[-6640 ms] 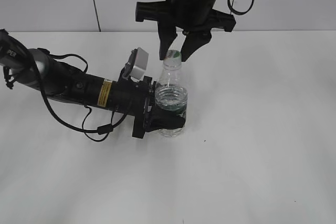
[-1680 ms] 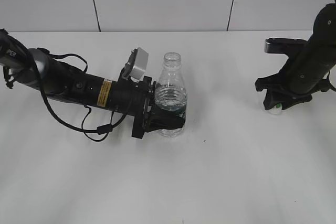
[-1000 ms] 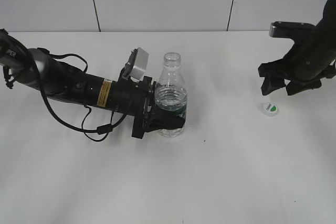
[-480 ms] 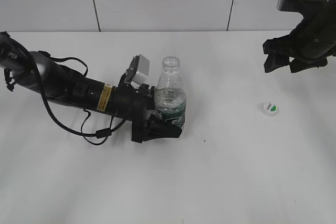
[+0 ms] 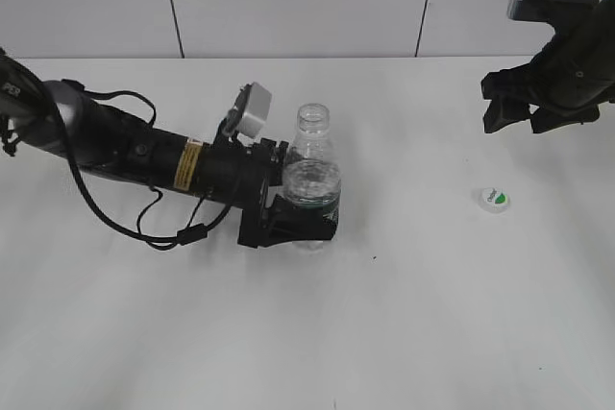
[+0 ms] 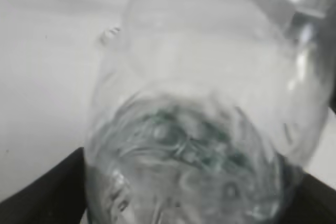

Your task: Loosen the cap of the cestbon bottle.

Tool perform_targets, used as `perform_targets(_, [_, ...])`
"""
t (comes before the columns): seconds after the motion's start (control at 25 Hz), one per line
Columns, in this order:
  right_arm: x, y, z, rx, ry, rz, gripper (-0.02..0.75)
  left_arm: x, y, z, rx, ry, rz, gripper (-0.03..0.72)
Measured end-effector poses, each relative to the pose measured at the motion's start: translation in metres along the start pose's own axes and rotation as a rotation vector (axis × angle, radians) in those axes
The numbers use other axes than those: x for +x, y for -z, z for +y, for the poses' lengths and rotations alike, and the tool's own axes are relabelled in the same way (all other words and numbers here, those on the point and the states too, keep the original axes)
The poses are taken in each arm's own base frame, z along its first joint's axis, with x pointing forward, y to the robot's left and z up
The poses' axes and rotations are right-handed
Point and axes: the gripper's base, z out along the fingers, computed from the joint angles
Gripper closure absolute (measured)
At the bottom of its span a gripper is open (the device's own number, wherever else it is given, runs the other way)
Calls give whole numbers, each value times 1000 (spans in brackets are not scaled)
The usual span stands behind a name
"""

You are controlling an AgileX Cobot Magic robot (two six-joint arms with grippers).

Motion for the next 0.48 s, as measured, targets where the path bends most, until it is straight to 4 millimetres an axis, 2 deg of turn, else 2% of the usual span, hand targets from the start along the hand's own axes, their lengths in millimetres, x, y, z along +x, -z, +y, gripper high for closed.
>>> perform_targets(0.48, [0,0,0,0,0,1,247,-57,20,-11,2,-114,-51,120])
